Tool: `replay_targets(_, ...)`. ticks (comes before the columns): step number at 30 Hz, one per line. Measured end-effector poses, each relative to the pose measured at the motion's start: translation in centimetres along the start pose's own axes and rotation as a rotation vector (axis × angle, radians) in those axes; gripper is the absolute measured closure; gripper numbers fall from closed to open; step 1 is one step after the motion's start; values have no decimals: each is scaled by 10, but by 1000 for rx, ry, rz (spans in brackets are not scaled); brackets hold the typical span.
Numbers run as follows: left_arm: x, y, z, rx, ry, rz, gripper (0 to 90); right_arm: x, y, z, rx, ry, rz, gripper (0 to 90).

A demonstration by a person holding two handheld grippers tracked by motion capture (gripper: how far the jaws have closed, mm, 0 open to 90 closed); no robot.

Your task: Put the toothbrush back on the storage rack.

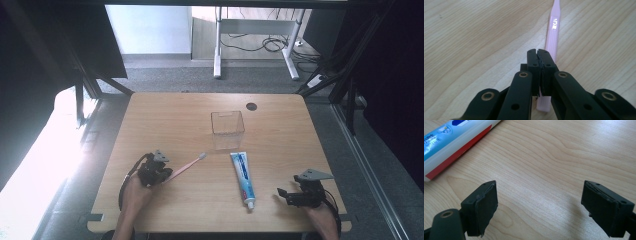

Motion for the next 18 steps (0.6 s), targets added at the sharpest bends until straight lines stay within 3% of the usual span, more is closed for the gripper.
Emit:
replay_targets(10,0,-15,2,-3,3,34,873,-1,0,1,-1,8,-4,142)
replay_targets(18,4,-12,-4,10,19,46,834,-1,0,1,-3,8,-2,142)
Point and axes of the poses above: each handheld gripper's, and its own axes: x roughly backward along the jaws, z roughly out of its underside, y roughly to its left, the point moved 5 cm from there along -x, roughly forward along the jaws, and after that the axes turned 4 degrees about z, right-handed, at the moved point
